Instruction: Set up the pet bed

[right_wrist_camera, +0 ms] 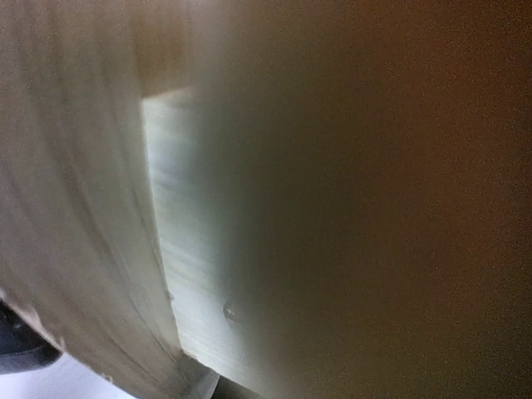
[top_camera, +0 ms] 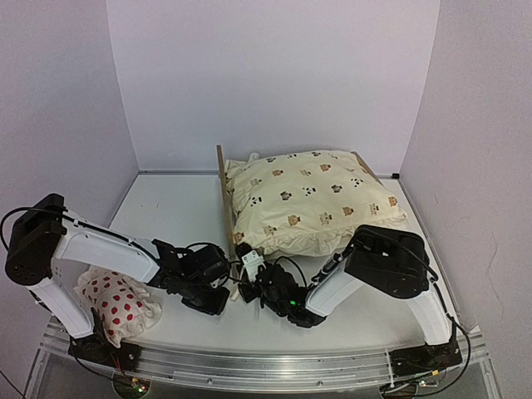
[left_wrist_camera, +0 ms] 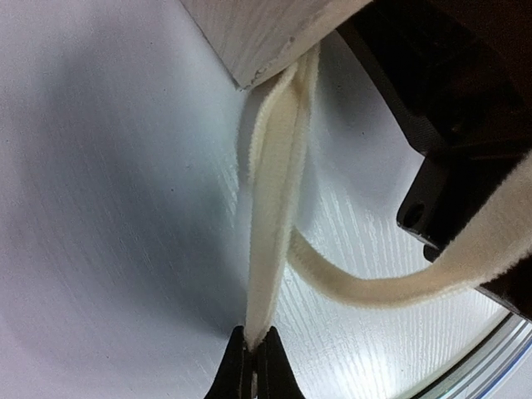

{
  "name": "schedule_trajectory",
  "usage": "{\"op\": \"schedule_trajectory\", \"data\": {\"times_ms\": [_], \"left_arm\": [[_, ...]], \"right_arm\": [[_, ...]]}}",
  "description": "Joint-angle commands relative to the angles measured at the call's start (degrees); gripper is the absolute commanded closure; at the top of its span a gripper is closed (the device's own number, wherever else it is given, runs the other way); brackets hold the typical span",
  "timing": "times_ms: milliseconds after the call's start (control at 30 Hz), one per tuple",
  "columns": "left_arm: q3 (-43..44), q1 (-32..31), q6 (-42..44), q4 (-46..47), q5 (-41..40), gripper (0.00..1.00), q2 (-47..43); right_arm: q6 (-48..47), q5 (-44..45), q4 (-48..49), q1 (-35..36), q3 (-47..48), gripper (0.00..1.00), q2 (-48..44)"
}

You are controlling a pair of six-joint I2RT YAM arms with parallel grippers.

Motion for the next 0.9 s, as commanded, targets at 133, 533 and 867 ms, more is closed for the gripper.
{"op": "schedule_trajectory", "data": {"times_ms": [133,533,867], "left_arm": [[-0.9,-0.7,0.9,5.7,-4.7,1.00,-3.2],[-3.1,0.5,-2.1,4.8,-8.8,1.00,-6.8],[-5.0,0.9,-2.4,5.0,-10.9,1.00,-9.0]], "right_arm": [[0.4,1.3,2.9,0.7,-4.8,1.00,-7.4],[1.7,7.0,2.9,0.7,-16.5,1.00,-17.4],[-7.9,8.7,2.6,1.6,-22.2,1.00,-31.3]]}}
